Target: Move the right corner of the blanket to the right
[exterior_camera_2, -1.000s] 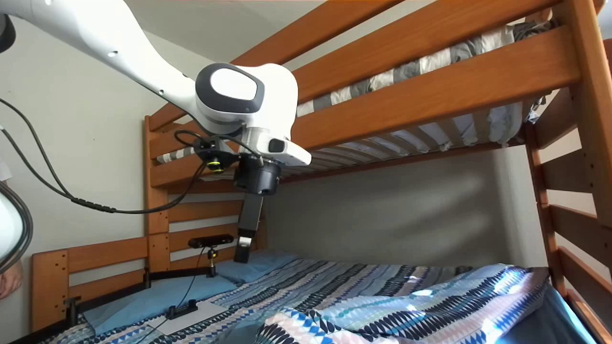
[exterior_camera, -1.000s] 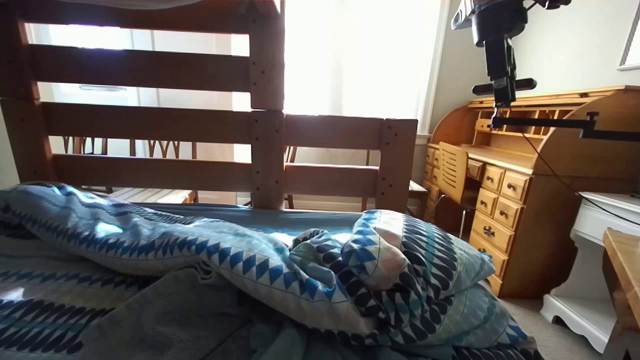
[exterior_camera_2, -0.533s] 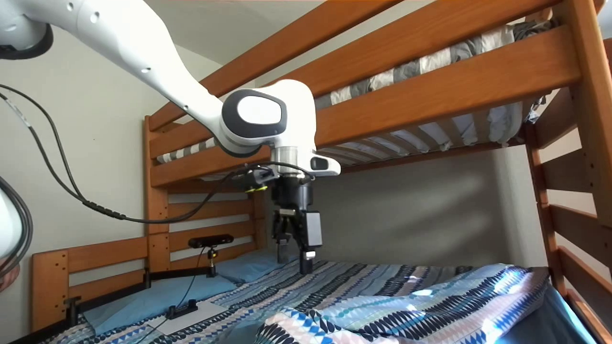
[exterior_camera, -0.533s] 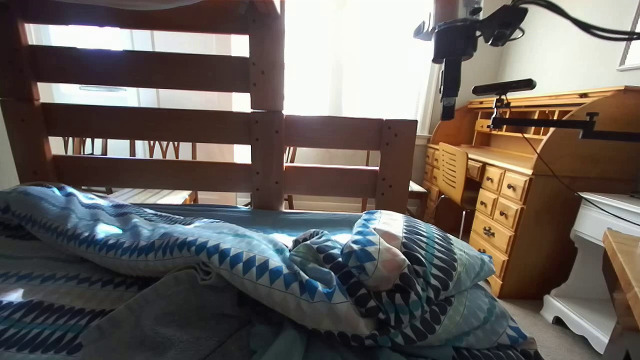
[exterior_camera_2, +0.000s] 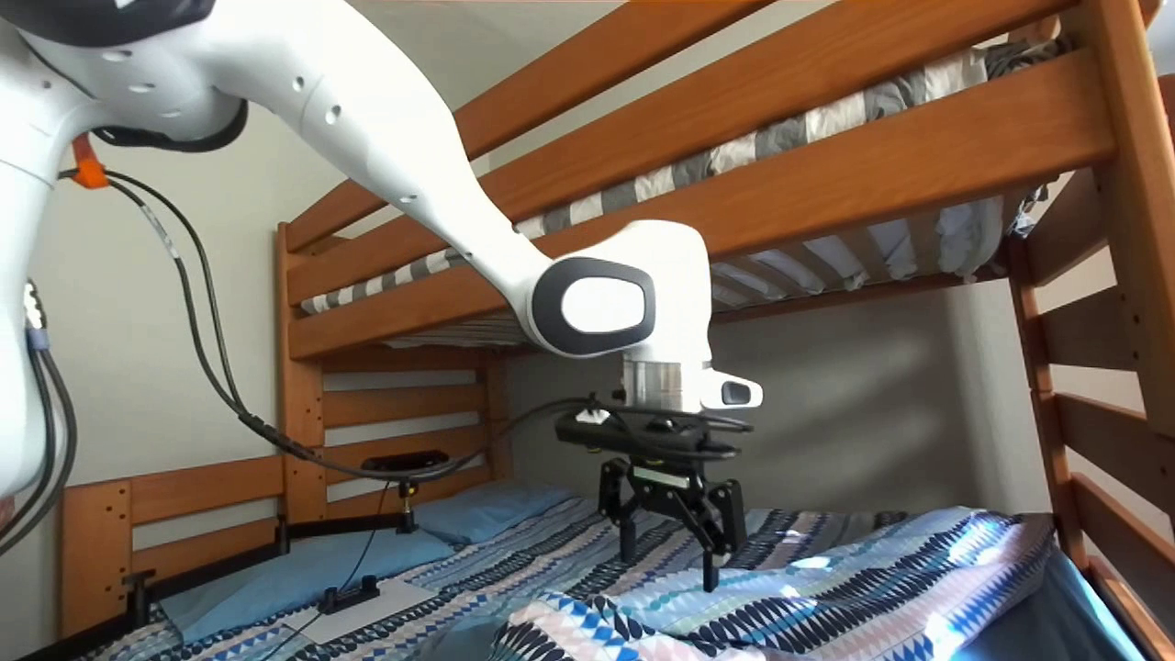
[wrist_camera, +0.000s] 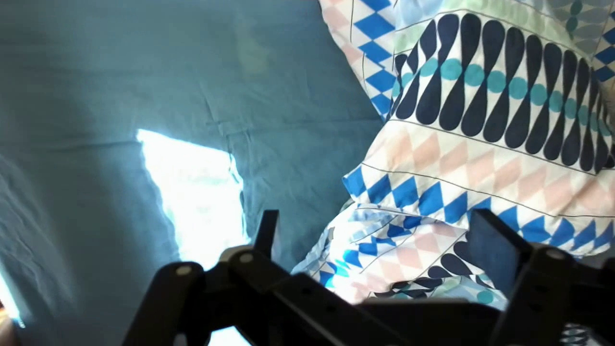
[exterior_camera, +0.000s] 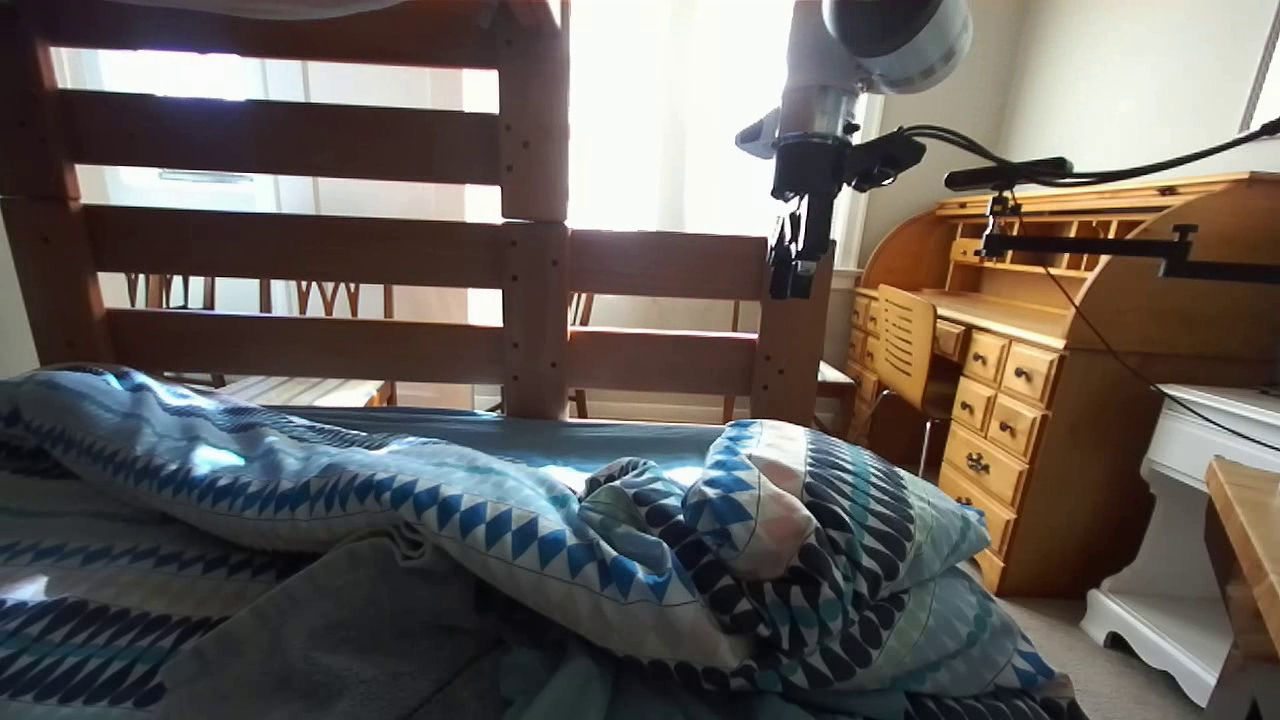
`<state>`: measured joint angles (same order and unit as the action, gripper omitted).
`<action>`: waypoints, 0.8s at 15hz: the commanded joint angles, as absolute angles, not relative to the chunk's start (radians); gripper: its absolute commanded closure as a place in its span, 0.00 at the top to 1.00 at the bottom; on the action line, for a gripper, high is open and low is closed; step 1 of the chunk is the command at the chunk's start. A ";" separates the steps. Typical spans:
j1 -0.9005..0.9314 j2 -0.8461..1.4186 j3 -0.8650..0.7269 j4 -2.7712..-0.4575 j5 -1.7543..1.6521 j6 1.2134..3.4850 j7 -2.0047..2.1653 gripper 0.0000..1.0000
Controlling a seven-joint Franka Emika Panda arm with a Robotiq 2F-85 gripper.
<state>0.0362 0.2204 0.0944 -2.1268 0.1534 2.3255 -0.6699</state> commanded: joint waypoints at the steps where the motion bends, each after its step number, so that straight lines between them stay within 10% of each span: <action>1: -0.040 0.386 0.147 -1.983 0.276 2.287 -0.929 1.00; 12: -0.128 0.683 0.165 -1.683 0.343 1.783 -1.081 1.00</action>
